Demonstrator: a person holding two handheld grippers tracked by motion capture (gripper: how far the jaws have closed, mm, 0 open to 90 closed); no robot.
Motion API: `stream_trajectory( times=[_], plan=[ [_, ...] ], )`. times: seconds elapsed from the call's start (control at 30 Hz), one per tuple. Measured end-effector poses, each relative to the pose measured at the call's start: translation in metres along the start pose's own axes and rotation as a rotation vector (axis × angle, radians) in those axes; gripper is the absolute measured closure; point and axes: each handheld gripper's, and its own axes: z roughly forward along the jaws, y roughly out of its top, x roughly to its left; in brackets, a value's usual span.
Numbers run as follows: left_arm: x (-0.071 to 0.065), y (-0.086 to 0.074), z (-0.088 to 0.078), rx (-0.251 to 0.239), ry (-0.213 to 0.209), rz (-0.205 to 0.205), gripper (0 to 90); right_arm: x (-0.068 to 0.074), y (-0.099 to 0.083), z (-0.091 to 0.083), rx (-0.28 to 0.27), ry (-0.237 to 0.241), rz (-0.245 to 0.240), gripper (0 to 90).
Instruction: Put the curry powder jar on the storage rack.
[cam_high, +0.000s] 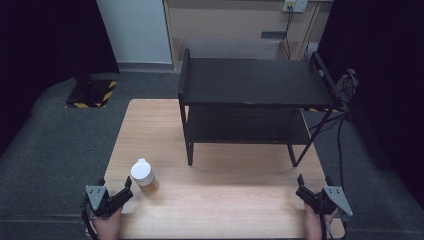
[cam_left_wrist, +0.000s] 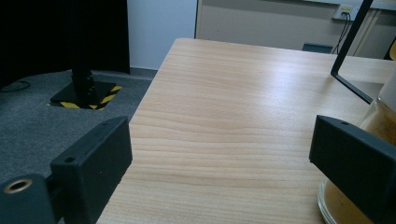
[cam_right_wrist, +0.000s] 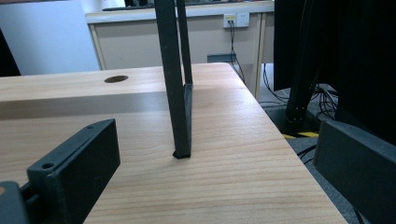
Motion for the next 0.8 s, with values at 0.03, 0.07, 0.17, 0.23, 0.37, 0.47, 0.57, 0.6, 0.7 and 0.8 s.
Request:
stream_trajectory(
  times=[0.03, 0.07, 0.17, 0.23, 0.37, 0.47, 0.57, 0.6, 0.7, 0.8],
  plan=[
    [0.0, 0.0, 0.0, 0.0, -0.001, 0.0, 4.8, 0.0, 0.0, 0.0, -0.001, 0.0, 0.002, 0.8],
    [0.002, 0.001, 0.0, 0.003, -0.009, -0.007, 4.8, 0.0, 0.0, 0.0, -0.002, -0.001, 0.004, 0.8],
    [0.006, 0.002, -0.002, 0.007, -0.024, -0.02, 4.6, -0.001, -0.001, -0.001, -0.006, -0.001, 0.015, 0.8],
    [0.006, 0.002, -0.005, 0.012, -0.032, -0.015, 4.6, -0.002, -0.001, -0.001, -0.009, -0.002, 0.022, 0.8],
    [0.003, -0.001, -0.021, -0.007, -0.045, -0.002, 4.6, -0.002, -0.002, -0.001, -0.012, 0.0, 0.022, 0.8],
    [-0.004, -0.006, -0.042, -0.039, -0.074, 0.003, 4.6, -0.003, -0.002, -0.001, -0.018, 0.001, 0.031, 0.8],
    [-0.012, -0.007, -0.052, -0.055, -0.083, 0.012, 4.5, -0.003, -0.003, -0.001, -0.018, 0.003, 0.031, 0.8],
    [-0.021, -0.006, -0.058, -0.058, -0.112, 0.019, 4.5, -0.003, -0.003, -0.001, -0.019, 0.004, 0.03, 0.8],
    [-0.032, -0.002, -0.058, -0.045, -0.14, 0.004, 3.9, -0.003, -0.003, -0.002, -0.022, 0.003, 0.036, 0.8],
    [-0.048, 0.002, -0.048, -0.032, -0.16, 0.01, 3.9, -0.004, -0.004, -0.002, -0.025, 0.004, 0.041, 0.8]
  ],
)
